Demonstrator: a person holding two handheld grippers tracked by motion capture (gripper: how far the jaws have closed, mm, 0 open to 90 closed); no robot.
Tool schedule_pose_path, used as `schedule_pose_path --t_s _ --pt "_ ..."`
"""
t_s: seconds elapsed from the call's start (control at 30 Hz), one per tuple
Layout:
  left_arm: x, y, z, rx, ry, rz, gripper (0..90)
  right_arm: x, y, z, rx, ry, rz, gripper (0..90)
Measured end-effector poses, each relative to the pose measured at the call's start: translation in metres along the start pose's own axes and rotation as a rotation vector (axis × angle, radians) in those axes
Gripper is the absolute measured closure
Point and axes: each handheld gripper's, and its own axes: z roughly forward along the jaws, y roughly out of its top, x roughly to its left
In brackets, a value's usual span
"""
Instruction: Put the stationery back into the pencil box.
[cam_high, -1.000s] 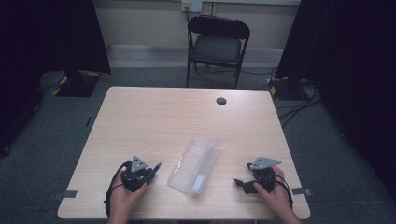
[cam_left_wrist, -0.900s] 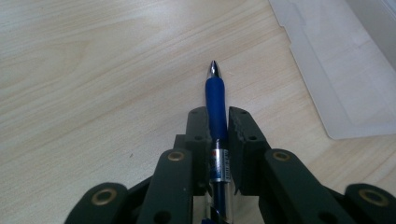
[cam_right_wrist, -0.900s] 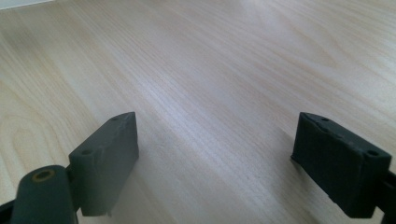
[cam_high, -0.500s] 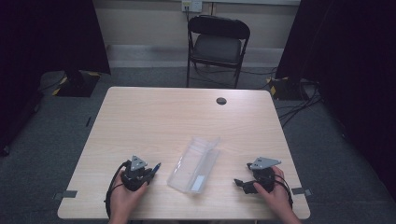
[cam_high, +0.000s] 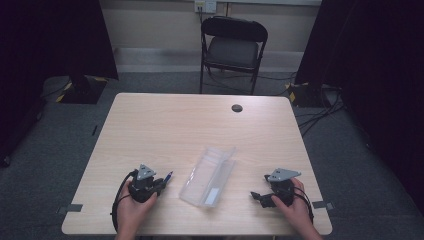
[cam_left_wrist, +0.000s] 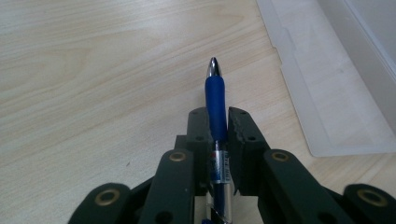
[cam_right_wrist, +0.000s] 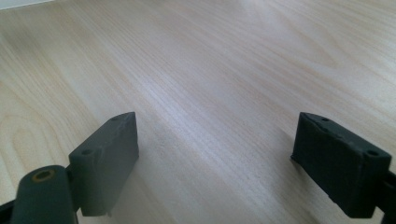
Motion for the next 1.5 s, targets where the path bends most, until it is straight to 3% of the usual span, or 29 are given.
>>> schedule_pose_path --t_s 0.17,0.43,0.5,0.77,0.9,1.2,1.23,1.5 --pt "0.002 0.0 0.009 0.02 0.002 -0.003 79.8 0.0 0.0 0.0 0.0 0.0 -0.001 13.4" --pt "0.002 0.001 0.015 0.009 0.01 0.001 79.6 0.0 0.0 0.0 0.0 0.0 0.0 13.4" --pt "0.003 0.0 0.014 0.009 0.016 0.017 78.4 0.0 0.0 0.0 0.0 0.0 0.0 13.4" --pt "0.0 -0.005 0.007 0.018 0.011 0.013 71.1 0.0 0.0 0.0 0.0 0.0 0.0 13.4" --pt "-0.002 -0.007 0.005 0.025 0.036 0.052 77.0 0.0 0.0 0.0 0.0 0.0 0.0 13.4" --pt "-0.004 -0.005 0.006 0.03 0.049 0.031 79.7 0.0 0.0 0.0 0.0 0.0 -0.001 13.4" --pt "-0.003 -0.005 0.007 0.024 0.039 0.014 79.7 0.0 0.0 0.0 0.0 0.0 0.0 13.4" --pt "-0.003 0.001 0.004 0.011 0.018 0.001 79.8 0.0 0.0 0.0 0.0 0.0 0.0 13.4"
